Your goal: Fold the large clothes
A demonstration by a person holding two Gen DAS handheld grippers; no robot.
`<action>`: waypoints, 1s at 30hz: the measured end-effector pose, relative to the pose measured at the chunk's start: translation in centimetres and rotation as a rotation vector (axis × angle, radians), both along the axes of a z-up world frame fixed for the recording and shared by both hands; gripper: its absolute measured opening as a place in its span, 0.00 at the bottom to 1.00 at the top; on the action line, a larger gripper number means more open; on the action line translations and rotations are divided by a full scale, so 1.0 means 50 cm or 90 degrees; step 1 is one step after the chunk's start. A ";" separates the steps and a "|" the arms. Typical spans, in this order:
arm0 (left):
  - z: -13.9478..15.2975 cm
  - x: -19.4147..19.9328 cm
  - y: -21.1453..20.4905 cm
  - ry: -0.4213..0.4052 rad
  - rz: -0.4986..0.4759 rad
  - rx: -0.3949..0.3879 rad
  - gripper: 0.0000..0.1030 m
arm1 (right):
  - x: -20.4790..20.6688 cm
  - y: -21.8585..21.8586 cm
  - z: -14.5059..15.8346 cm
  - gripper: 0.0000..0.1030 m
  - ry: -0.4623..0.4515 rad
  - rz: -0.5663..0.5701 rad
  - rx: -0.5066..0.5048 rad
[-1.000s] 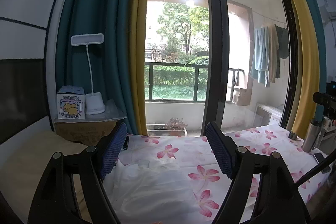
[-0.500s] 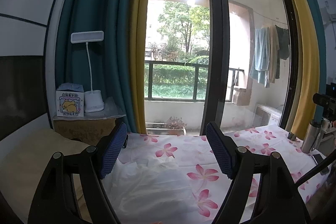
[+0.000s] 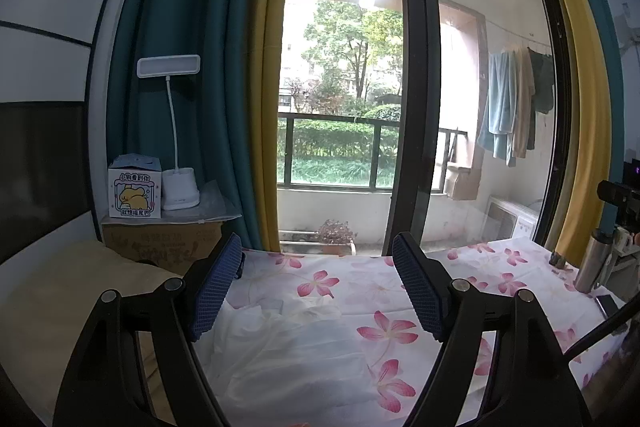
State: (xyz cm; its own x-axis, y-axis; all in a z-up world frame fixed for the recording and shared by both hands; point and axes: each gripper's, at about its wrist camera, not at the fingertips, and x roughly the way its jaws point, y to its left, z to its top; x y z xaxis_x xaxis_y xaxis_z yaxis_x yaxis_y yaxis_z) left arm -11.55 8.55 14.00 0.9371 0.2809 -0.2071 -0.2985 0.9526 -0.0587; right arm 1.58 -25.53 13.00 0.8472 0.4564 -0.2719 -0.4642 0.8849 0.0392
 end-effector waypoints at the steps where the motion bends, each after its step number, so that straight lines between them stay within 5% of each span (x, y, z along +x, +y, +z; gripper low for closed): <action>1: 0.000 0.000 0.000 0.000 0.000 0.000 0.78 | 0.000 0.000 0.001 0.98 0.000 0.000 0.000; 30: 0.002 0.008 -0.014 0.002 -0.006 0.000 0.78 | 0.004 0.001 -0.004 0.98 0.004 -0.003 -0.001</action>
